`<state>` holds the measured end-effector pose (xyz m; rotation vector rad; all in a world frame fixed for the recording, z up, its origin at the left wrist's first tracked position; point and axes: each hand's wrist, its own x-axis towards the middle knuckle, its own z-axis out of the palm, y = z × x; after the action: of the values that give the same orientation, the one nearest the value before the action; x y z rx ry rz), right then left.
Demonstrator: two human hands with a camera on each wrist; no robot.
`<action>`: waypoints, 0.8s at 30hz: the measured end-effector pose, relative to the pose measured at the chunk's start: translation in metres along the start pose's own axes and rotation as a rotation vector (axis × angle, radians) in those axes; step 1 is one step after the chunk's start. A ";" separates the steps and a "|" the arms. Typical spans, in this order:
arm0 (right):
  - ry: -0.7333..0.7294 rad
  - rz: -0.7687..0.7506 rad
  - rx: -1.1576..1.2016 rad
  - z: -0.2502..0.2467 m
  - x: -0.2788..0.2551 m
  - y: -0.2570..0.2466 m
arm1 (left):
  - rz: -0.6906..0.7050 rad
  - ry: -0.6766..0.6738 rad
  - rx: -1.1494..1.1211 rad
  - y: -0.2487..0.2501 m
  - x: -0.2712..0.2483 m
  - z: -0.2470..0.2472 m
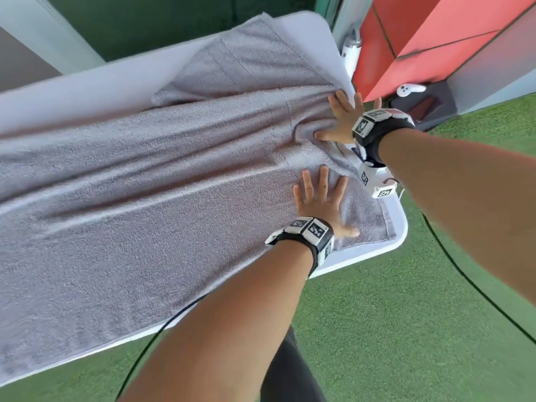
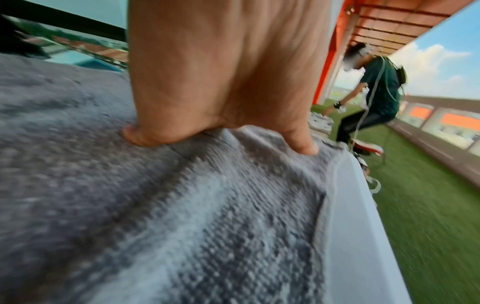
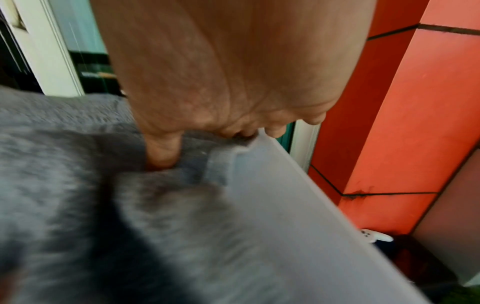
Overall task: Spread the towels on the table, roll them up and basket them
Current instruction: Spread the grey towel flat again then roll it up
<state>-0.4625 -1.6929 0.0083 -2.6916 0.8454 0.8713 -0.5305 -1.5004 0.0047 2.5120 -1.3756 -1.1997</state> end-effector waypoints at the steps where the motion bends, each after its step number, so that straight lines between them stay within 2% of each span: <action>1: 0.072 -0.001 0.057 0.003 -0.009 -0.007 | 0.040 0.024 -0.075 -0.004 -0.009 -0.005; 3: 0.291 -0.041 0.220 0.012 -0.040 -0.020 | 0.078 0.176 -0.239 -0.020 -0.035 -0.015; 5: 0.438 -0.182 0.388 0.033 -0.079 -0.033 | 0.029 0.360 -0.325 -0.050 -0.075 -0.014; 7: 0.382 -0.310 0.480 0.067 -0.124 -0.039 | -0.045 0.437 -0.344 -0.089 -0.122 0.001; 10: 0.268 -0.423 0.453 0.120 -0.187 -0.032 | -0.170 0.473 -0.330 -0.142 -0.190 0.030; 12: 0.245 -0.439 0.357 0.151 -0.213 -0.020 | -0.226 0.488 -0.284 -0.168 -0.228 0.051; 14: 0.218 -0.389 0.284 0.168 -0.223 -0.007 | -0.287 0.475 -0.250 -0.187 -0.260 0.071; 17: 0.227 -0.326 0.298 0.168 -0.223 0.003 | -0.373 0.430 -0.240 -0.205 -0.289 0.092; 22: 0.309 -0.402 0.277 0.157 -0.221 0.003 | -0.389 0.480 -0.225 -0.209 -0.304 0.096; 24: 0.279 -0.413 0.273 0.153 -0.219 0.001 | -0.383 0.452 -0.189 -0.209 -0.302 0.093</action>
<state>-0.6820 -1.5408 0.0130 -2.6282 0.3886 0.2737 -0.5368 -1.1242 0.0456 2.7428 -0.6714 -0.6794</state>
